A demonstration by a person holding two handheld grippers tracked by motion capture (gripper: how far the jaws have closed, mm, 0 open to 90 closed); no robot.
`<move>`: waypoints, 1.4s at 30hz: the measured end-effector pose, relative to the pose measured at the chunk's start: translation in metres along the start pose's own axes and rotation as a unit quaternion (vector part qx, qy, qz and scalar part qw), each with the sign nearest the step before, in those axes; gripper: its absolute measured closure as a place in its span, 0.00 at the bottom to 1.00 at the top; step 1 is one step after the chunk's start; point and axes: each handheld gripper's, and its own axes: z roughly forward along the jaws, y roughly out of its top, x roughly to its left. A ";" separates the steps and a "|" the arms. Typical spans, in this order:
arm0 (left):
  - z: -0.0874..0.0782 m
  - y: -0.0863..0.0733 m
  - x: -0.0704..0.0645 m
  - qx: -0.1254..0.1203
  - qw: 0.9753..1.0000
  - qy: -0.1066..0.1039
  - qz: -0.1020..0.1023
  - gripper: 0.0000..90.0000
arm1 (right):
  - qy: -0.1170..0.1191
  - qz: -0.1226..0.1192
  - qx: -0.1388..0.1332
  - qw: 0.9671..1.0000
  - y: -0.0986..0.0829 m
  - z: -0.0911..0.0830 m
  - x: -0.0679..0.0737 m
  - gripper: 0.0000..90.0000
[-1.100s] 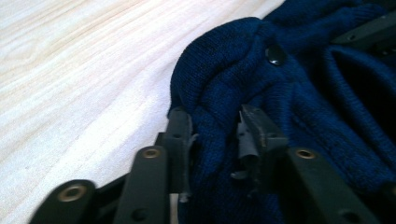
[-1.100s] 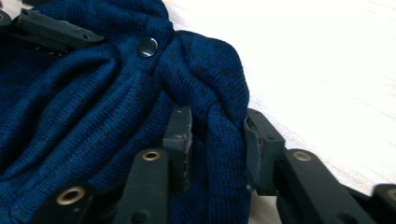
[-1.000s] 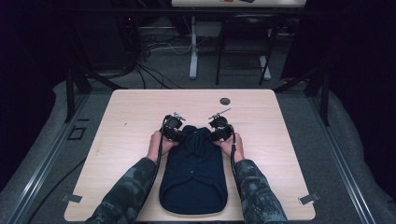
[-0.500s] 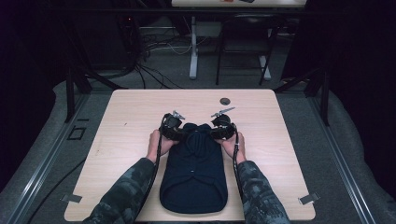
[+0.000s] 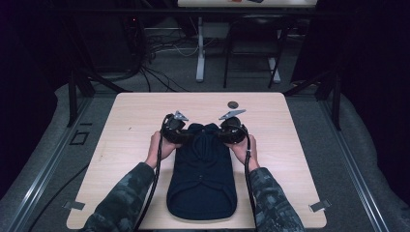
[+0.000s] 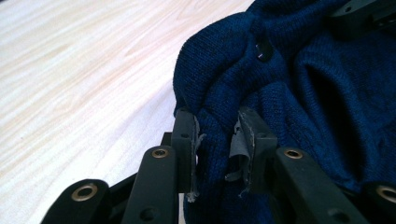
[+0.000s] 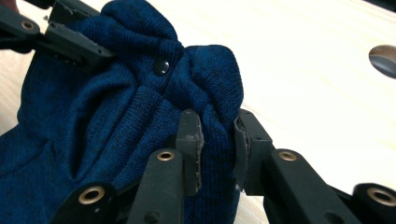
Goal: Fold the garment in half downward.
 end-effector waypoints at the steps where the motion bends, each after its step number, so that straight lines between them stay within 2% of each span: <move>1: -0.001 0.000 0.000 -0.003 1.000 -0.003 0.002 0.79 | 0.003 0.001 -0.004 1.000 0.000 -0.001 0.000 0.82; 7: -0.010 0.001 -0.002 -0.015 1.000 -0.009 0.007 0.79 | 0.005 -0.007 -0.013 1.000 0.000 -0.012 0.002 0.82; 12: -0.020 0.005 -0.007 -0.002 0.999 -0.017 0.029 0.79 | 0.007 -0.017 -0.022 1.000 0.000 -0.020 0.004 0.81; 17: -0.028 0.008 -0.012 -0.003 0.999 -0.020 0.043 0.79 | 0.004 -0.026 -0.032 0.999 0.001 -0.027 0.006 0.81; 24: -0.035 0.008 -0.012 -0.015 0.999 -0.027 0.043 0.79 | 0.004 -0.040 -0.042 0.998 0.003 -0.036 0.009 0.81; 28: -0.039 0.008 -0.014 -0.018 0.998 -0.029 0.047 0.80 | 0.010 -0.042 -0.043 0.998 0.002 -0.040 0.009 0.81; 34: -0.043 0.009 -0.017 -0.031 0.998 -0.023 0.059 0.80 | 0.006 -0.050 -0.045 0.998 0.002 -0.045 0.010 0.81; 37: -0.045 0.010 -0.017 -0.036 0.997 -0.025 0.058 0.80 | 0.005 -0.051 -0.048 0.998 0.002 -0.046 0.010 0.81; 42: -0.050 0.011 -0.021 -0.045 0.996 -0.019 0.072 0.80 | 0.008 -0.054 -0.051 0.997 0.002 -0.051 0.011 0.80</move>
